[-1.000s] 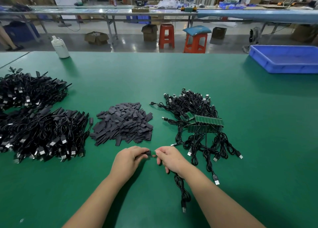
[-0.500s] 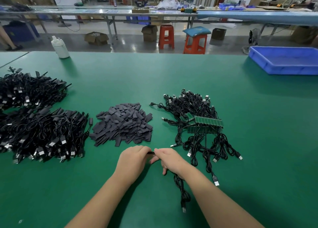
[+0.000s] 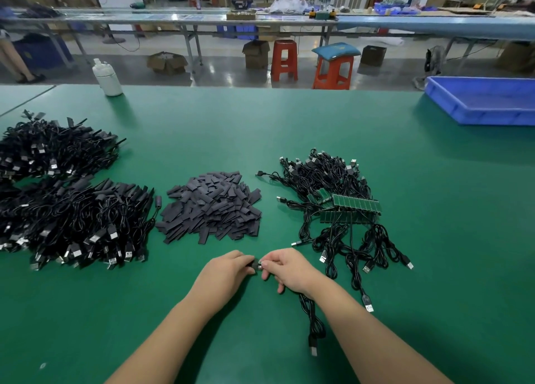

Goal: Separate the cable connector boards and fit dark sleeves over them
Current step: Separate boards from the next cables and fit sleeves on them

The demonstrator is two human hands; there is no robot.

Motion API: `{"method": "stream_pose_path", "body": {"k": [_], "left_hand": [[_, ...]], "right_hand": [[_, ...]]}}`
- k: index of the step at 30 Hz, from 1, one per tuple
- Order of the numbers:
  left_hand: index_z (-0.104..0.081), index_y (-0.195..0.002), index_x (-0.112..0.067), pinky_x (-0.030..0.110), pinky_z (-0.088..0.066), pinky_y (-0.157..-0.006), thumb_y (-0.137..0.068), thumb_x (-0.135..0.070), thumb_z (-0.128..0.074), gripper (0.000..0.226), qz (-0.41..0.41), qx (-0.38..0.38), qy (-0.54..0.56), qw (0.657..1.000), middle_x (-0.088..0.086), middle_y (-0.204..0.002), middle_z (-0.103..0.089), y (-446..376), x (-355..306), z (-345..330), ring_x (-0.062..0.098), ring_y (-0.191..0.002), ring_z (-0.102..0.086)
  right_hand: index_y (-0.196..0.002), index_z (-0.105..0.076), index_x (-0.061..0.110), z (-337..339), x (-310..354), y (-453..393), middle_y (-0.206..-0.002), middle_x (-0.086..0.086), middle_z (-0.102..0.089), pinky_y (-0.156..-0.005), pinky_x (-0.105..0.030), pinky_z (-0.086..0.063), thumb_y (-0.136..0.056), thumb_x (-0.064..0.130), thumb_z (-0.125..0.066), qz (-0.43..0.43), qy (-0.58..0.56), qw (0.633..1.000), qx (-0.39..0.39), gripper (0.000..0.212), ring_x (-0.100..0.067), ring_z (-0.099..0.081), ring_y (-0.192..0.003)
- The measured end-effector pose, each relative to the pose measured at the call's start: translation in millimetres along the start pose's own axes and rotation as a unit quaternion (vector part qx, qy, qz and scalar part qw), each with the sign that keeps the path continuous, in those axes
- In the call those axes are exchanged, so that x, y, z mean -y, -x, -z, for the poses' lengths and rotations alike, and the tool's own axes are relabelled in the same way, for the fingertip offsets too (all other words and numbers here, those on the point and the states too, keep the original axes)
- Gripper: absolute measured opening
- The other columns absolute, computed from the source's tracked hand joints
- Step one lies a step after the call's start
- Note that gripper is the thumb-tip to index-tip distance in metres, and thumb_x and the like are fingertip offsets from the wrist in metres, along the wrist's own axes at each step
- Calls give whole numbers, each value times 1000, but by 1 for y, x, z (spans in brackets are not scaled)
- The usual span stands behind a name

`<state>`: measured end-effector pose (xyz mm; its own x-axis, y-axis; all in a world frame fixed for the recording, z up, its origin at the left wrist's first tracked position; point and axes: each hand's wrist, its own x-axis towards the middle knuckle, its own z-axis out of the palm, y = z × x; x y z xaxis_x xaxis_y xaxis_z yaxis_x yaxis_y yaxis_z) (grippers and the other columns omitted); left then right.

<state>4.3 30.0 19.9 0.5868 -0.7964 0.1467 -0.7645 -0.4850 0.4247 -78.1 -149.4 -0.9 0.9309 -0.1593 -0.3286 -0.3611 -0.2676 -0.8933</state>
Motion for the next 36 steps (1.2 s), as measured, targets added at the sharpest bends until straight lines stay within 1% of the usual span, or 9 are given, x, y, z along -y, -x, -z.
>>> {"method": "stream_pose_path", "body": {"k": [9, 13, 20, 23, 25, 29, 32, 34, 36], "left_hand": [[-72, -107, -15, 30, -51, -76, -95, -20, -63, 16, -14, -38, 35, 999, -3, -96, -70, 1, -4, -5, 18, -83, -66], [-69, -112, -20, 30, -50, -78, -98, -27, -57, 20, -9, -5, 5, 1000, -4, -102, -66, -3, -5, -10, 18, -88, -65], [-62, -117, -19, 36, -47, -76, -100, -30, -47, 25, -5, 53, -73, 996, 1, -107, -61, -12, -10, -15, 27, -88, -63], [-55, -115, -19, 36, -43, -75, -100, -28, -43, 22, 4, 101, -128, 987, 2, -109, -55, -18, -18, -11, 27, -91, -60], [-52, -115, -16, 36, -39, -71, -99, -25, -41, 21, 6, 125, -156, 980, 4, -110, -52, -20, -24, -7, 30, -92, -59], [-49, -116, -13, 34, -37, -70, -100, -23, -38, 21, 18, 149, -181, 972, 6, -112, -50, -22, -31, -2, 29, -96, -58], [-47, -123, -13, 35, -42, -80, -97, -16, -41, 27, 10, 139, -148, 979, 5, -121, -49, -23, -28, -4, 28, -106, -56], [-40, -140, -14, 35, -46, -89, -93, -5, -46, 48, 20, 91, -61, 994, 1, -141, -42, -21, -22, -6, 27, -115, -54], [-33, -149, -17, 34, -46, -95, -94, -7, -51, 58, 76, 3, 51, 996, -3, -148, -38, -19, -21, -7, 24, -117, -55]], "right_hand": [[-95, -68, 26, 0, 3, 1, -86, 8, -75, -56, -30, -55, -101, 28, -51, -12, 24, 1000, 0, 18, -9, -51, -44], [-106, -64, 19, -1, 4, 1, -84, 5, -76, -48, -27, -53, -102, 20, -51, -12, -11, 1000, -4, 14, -8, -42, -41], [-108, -65, 19, 2, 5, 1, -82, 7, -75, -51, -27, -55, -104, 18, -46, -17, -11, 1000, 3, 19, -8, -48, -41], [-116, -65, 13, 2, 4, 0, -89, -7, -73, -53, -28, -56, -105, 16, -44, -12, -13, 1000, 0, 24, -8, -48, -44], [-121, -64, 10, 1, 3, 0, -79, -12, -65, -56, -30, -57, -105, 15, -43, -15, -10, 1000, -4, 26, -9, -48, -46], [-117, -68, 10, 3, 1, 0, -56, -4, -51, -61, -35, -59, -105, 19, -45, -17, -11, 1000, 6, 27, -11, -50, -46], [-113, -69, 15, 3, 4, 3, -53, -2, -56, -56, -29, -56, -103, 20, -49, -9, -23, 1000, 3, 23, -9, -51, -46], [-112, -68, 13, 2, 7, 4, -75, -9, -71, -59, -32, -58, -102, 20, -51, -14, -43, 999, -8, 20, -11, -52, -49], [-115, -64, 9, 1, 10, 5, -94, -6, -75, -58, -31, -58, -102, 18, -52, -22, -82, 996, -18, 20, -11, -55, -51]]}}
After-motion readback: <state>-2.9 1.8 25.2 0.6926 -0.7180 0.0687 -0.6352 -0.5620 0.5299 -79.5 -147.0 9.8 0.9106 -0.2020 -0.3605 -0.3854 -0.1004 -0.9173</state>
